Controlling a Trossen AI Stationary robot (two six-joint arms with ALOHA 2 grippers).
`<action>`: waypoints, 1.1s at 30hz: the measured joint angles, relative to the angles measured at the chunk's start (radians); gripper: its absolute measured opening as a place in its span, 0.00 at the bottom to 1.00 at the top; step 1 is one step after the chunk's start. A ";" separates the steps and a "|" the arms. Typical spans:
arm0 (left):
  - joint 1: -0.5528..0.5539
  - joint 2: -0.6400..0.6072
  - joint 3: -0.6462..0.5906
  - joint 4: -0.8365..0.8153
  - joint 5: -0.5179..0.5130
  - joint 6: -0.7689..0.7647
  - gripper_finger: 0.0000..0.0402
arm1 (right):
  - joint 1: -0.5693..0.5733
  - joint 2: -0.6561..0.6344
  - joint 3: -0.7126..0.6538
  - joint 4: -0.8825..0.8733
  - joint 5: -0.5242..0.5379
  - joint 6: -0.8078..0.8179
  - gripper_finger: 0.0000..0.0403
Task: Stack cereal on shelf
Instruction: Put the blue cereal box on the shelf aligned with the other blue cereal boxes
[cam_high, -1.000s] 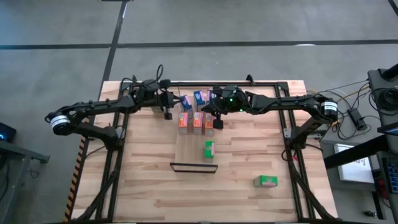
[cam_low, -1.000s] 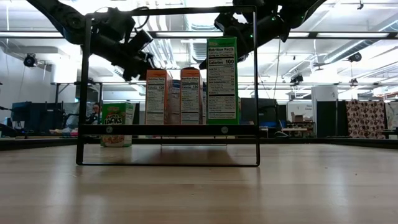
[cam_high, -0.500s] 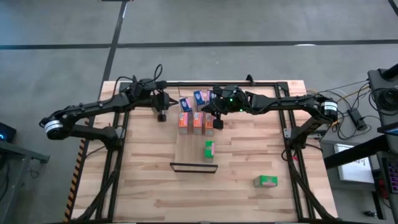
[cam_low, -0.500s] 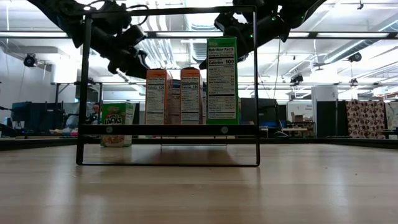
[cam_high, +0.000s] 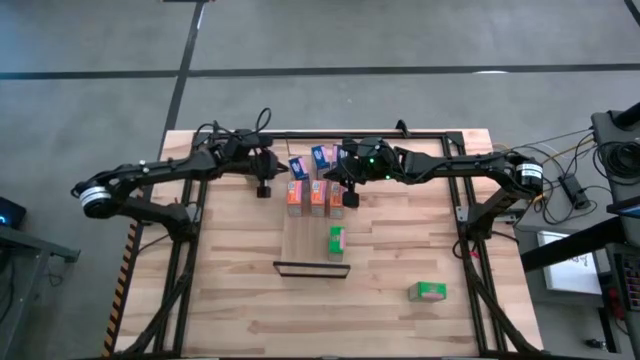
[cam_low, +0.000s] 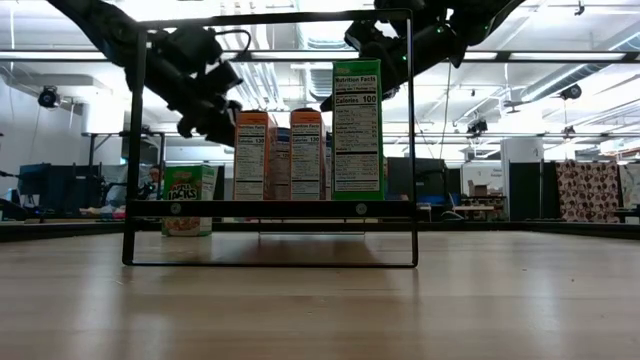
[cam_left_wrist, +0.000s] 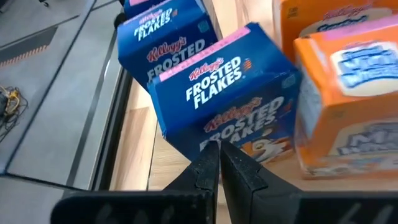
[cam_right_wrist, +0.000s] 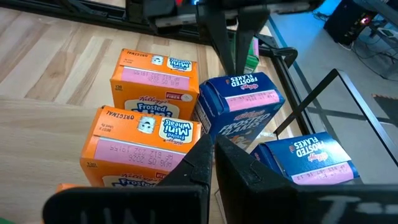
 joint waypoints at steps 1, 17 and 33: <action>0.000 0.012 0.000 0.012 0.000 0.000 0.00 | 0.000 0.000 0.000 0.000 0.000 0.000 0.02; 0.013 0.052 0.008 0.095 -0.148 -0.006 0.00 | 0.000 0.000 0.000 0.000 0.000 0.001 0.02; 0.012 -0.111 0.010 0.089 0.194 -0.011 0.00 | 0.000 0.000 0.000 0.000 0.000 0.002 0.02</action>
